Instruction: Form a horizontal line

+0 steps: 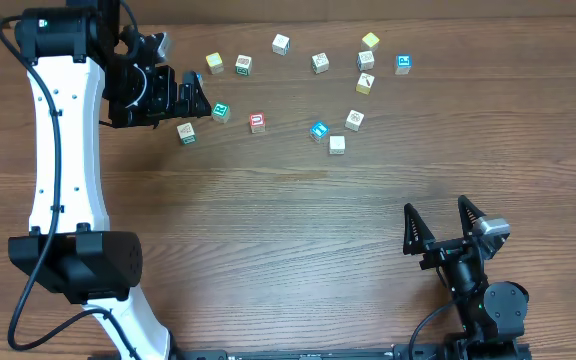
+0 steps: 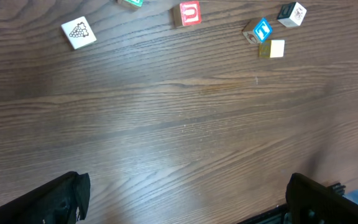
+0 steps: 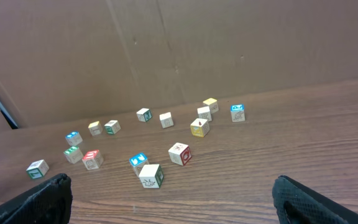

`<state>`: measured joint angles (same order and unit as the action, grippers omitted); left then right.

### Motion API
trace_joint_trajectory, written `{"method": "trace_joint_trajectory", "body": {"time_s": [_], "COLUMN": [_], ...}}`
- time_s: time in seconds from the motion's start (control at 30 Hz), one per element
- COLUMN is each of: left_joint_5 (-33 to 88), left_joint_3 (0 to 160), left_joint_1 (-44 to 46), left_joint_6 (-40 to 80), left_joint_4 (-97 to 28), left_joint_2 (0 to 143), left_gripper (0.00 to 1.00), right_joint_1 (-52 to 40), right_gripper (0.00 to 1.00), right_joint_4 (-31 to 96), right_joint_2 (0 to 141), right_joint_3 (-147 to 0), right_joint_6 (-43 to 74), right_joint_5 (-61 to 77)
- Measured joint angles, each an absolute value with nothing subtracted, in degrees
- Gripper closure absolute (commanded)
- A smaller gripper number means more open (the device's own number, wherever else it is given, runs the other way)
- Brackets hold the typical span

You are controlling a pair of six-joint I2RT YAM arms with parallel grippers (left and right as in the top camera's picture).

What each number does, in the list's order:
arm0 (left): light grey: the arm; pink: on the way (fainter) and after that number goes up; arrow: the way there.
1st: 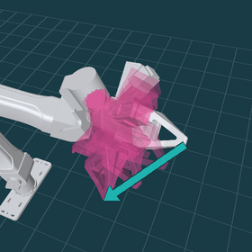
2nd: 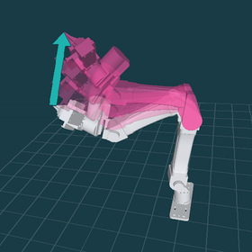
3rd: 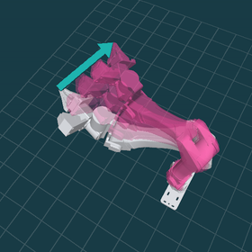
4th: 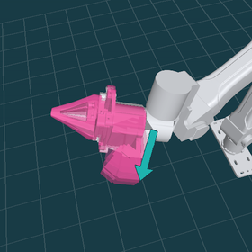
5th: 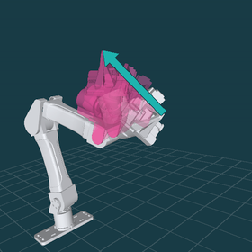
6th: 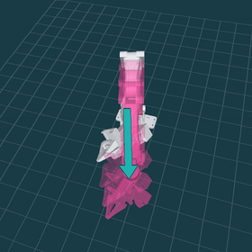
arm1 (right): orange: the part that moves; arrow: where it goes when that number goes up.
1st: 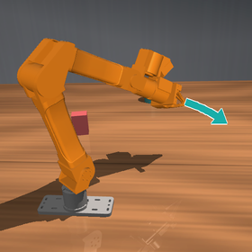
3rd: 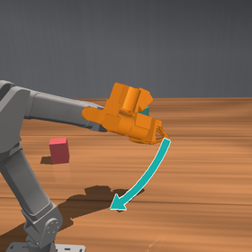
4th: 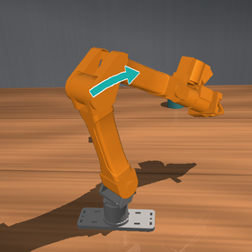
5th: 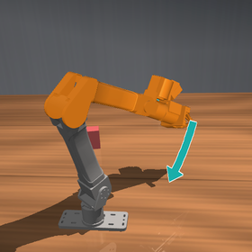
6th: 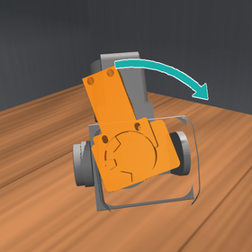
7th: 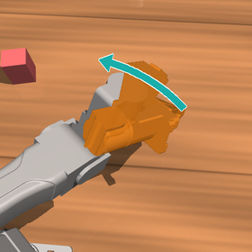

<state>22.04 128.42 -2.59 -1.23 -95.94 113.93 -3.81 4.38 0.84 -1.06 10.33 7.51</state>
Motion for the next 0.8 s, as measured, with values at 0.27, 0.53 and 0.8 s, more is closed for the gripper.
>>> {"method": "trace_joint_trajectory", "body": {"time_s": [0.27, 0.53, 0.8], "left_joint_5": [22.04, 22.04, 22.04], "left_joint_3": [128.42, 128.42, 128.42], "left_joint_1": [-2.59, -2.59, -2.59], "left_joint_6": [-1.23, -1.23, -1.23], "left_joint_4": [-95.90, -95.83, -95.81], "left_joint_2": [113.93, 113.93, 113.93], "left_gripper": [0.01, 0.00, 0.00], "right_joint_1": [-3.84, -3.84, -3.81], "right_gripper": [0.00, 0.00, 0.00], "right_joint_4": [2.42, 0.60, 8.71], "right_joint_2": [0.84, 0.84, 0.86], "right_joint_3": [-1.06, -1.06, -1.72], "right_joint_6": [10.33, 10.35, 10.33], "right_joint_5": [7.03, 6.66, 12.14]}}
